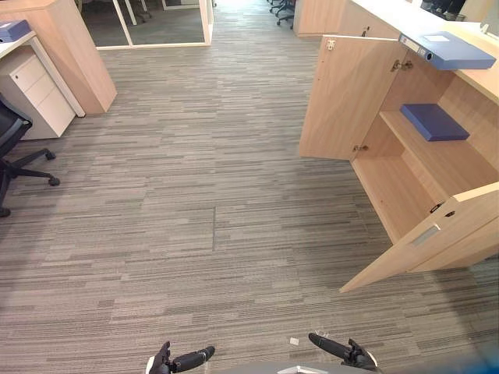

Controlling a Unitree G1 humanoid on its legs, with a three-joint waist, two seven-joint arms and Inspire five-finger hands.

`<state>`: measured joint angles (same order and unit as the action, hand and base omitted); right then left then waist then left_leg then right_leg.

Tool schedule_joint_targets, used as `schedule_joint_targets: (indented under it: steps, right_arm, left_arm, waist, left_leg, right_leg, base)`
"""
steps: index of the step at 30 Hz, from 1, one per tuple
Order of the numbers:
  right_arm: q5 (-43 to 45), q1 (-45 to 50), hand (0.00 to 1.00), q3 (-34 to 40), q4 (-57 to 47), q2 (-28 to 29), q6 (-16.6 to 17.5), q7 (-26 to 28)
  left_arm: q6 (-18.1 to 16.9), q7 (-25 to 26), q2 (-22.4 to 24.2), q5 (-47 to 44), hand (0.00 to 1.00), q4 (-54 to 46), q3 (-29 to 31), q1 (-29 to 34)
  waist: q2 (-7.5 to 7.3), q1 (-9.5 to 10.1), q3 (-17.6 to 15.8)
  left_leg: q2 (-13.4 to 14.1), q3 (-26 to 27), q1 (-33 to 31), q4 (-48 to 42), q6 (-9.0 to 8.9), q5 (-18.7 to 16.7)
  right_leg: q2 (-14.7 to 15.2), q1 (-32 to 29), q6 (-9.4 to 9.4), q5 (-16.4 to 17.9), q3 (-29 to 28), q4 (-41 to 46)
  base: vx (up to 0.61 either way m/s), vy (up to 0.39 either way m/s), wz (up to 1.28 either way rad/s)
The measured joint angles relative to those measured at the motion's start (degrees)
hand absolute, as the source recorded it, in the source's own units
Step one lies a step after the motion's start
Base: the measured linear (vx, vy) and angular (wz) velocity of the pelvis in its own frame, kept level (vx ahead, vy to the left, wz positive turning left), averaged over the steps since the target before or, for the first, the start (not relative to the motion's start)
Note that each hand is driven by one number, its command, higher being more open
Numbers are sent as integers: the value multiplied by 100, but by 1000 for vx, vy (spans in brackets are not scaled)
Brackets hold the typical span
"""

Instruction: Walk over to the cabinet, pick up the folder, carry it to the office cabinet, place the folder inside the office cabinet, then close the office cabinet door

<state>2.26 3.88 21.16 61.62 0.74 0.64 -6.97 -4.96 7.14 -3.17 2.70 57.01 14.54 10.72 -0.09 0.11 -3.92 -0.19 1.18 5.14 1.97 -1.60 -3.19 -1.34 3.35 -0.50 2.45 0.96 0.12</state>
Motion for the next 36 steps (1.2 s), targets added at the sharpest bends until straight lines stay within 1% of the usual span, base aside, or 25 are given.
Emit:
schedule_joint_targets:
  steps: [4,6,8,9,10,11,12,13,17,19,21,22,23,24,26,27,28,29,30,31,32,33,34,35,36]
  right_arm:
    - [-3,15,100,-8,-156,71,7,-288]
    - [1,42,100,-29,-404,187,27,-508]
    - [0,119,100,-128,-695,270,51,-612]
    - [-2,210,100,-250,-905,266,55,-634]
    - [-1,286,100,-341,-1031,236,53,-635]
    - [13,369,100,-458,-1130,182,49,-638]
    - [-1,388,100,-516,-1194,146,46,-665]
    - [-1,388,100,-580,-1229,136,43,-707]
    - [15,379,100,-657,-1210,112,36,-755]
    - [26,358,100,-656,-1181,103,32,-793]
    - [28,349,100,-612,-1059,87,20,-873]
    - [28,343,100,-571,-991,74,21,-881]
    - [44,219,100,-242,-533,150,-14,-853]
    - [68,175,100,-155,-454,220,-35,-823]
    - [71,191,100,47,-415,281,-57,-721]
    - [136,108,100,258,-273,274,-77,-686]
    - [259,0,100,447,-233,212,-101,-681]
    - [317,-48,100,493,-226,159,-117,-683]
    - [491,-97,100,484,-257,12,-109,-720]
    - [571,-135,100,446,-337,-130,-64,-751]
    - [620,-158,100,422,-348,-204,-36,-758]
    - [735,-261,100,402,-321,-288,-8,-756]
    - [795,-411,100,374,-249,-211,55,-761]
    - [863,-493,100,318,-230,-86,90,-765]
    - [931,-542,100,158,-302,-25,150,-748]
  left_arm:
    - [-10,262,13,72,100,-193,-76,7]
    - [-28,364,21,-60,100,-370,-22,-4]
    - [-50,402,35,-174,100,-581,50,-47]
    - [-81,407,110,-230,100,-688,192,-95]
    - [-86,427,187,-266,100,-770,294,-101]
    - [-90,452,261,-338,100,-858,370,-97]
    - [-94,473,350,-400,100,-930,487,-26]
    - [-96,506,358,-443,100,-964,493,27]
    - [-98,612,358,-434,100,-956,493,120]
    - [-123,687,364,-434,100,-947,492,139]
    - [-177,765,377,-441,100,-906,493,137]
    - [-211,781,381,-445,100,-842,512,131]
    - [-201,810,262,-433,100,-653,616,110]
    - [-181,835,224,-426,100,-581,642,95]
    - [-129,869,188,-433,100,-496,657,131]
    - [-114,866,177,-439,100,-429,650,133]
    - [-109,864,177,-447,100,-367,621,129]
    - [-110,864,190,-484,100,-356,594,155]
    - [-121,849,238,-602,100,-297,557,236]
    - [-123,840,262,-729,100,-177,474,219]
    - [-123,832,286,-751,100,-122,393,207]
    - [-133,790,306,-766,100,-37,147,182]
    - [-183,631,127,-776,100,-144,-19,141]
    - [-281,599,-45,-754,100,-243,-40,130]
    - [-374,669,-153,-721,100,-260,-21,57]
  waist:
    - [-23,15,-151]
    - [-94,32,-313]
    - [-167,129,-508]
    - [-137,171,-622]
    - [-108,163,-656]
    - [-84,174,-691]
    - [-16,176,-686]
    - [-5,174,-683]
    - [-44,268,-690]
    - [-39,263,-687]
    - [-1,277,-658]
    - [16,284,-617]
    - [-180,308,-407]
    - [-270,238,-290]
    - [-310,185,-129]
    - [-341,197,-47]
    - [-330,188,-36]
    - [-304,190,-21]
    - [-159,190,51]
    - [27,84,136]
    - [160,42,191]
    - [384,-6,195]
    - [100,-70,136]
    - [-242,-101,128]
    - [24,-19,49]
  left_leg:
    - [1,10,75,-16,-7,2]
    - [-7,73,-68,-411,-191,-126]
    - [-9,314,-481,-1414,-420,-373]
    - [55,575,-895,-2424,-478,-516]
    - [175,794,-1266,-3268,-487,-516]
    - [321,951,-1578,-4013,-459,-405]
    - [531,1157,-1935,-4750,-218,-507]
    - [711,1305,-2171,-4979,-112,-686]
    - [951,1306,-2489,-3754,-131,-726]
    - [1056,1109,-2586,-2633,-228,-489]
    - [1195,716,-2609,-1416,-444,-135]
    - [1225,709,-2618,-1407,-548,53]
    - [829,819,-2764,-2120,-444,486]
    - [712,846,-2843,-2379,-226,276]
    - [501,1062,-2864,-2825,52,-120]
    - [246,1198,-2683,-2833,218,-322]
    - [-37,1379,-2306,-2575,336,-413]
    - [-176,1469,-2080,-2377,380,-439]
    - [-345,1706,-1666,-1982,505,-472]
    - [-441,1861,-1280,-1606,520,-476]
    - [-435,1895,-1100,-1428,520,-476]
    - [-385,1868,-897,-1415,496,-463]
    - [-398,1783,-1393,-2474,6,-506]
    - [-438,1622,-1717,-3145,35,-789]
    - [304,1165,-1588,-2717,58,-1263]
  right_leg:
    - [2,106,8,-5,9,-32]
    - [44,113,7,-4,36,47]
    - [128,89,45,55,55,183]
    - [186,102,209,284,171,324]
    - [256,116,216,378,335,449]
    - [263,157,221,449,330,549]
    - [284,194,225,570,290,703]
    - [363,217,201,652,234,777]
    - [785,297,-62,817,-39,801]
    - [985,369,-258,936,-134,757]
    - [1259,599,-634,1209,-247,624]
    - [1353,692,-713,1299,-281,588]
    - [1889,869,-518,1259,-360,428]
    - [2038,846,-614,1016,-322,432]
    - [2401,791,-709,474,-350,535]
    - [2677,626,-685,33,-445,780]
    - [2982,324,-474,-481,-484,1268]
    - [3127,119,-298,-784,-465,1568]
    - [3355,-314,152,-1245,-237,2232]
    - [3438,-679,309,-1121,311,3022]
    - [3378,-809,392,-1043,671,3300]
    - [3154,-965,318,-672,1400,3684]
    - [3089,-1230,-76,-62,1577,3762]
    - [3247,-1486,-281,67,1536,3736]
    - [2871,-1703,-942,382,1774,3736]
  base:
    - [0,0,0]
    - [-54,10,-1]
    - [-102,8,-8]
    - [-116,9,3]
    - [-93,17,6]
    - [-42,39,-1]
    - [28,55,-12]
    - [82,82,-16]
    - [216,167,-29]
    - [330,308,-23]
    - [360,426,-34]
    - [463,616,-65]
    - [400,527,-56]
    - [434,536,-49]
    - [457,505,-38]
    - [618,643,-80]
    - [499,498,-88]
    - [485,501,-101]
    - [449,510,-84]
    - [429,504,-70]
    - [424,555,-45]
    - [290,415,-37]
    - [193,349,-39]
    - [16,14,-66]
    - [6,-79,-118]
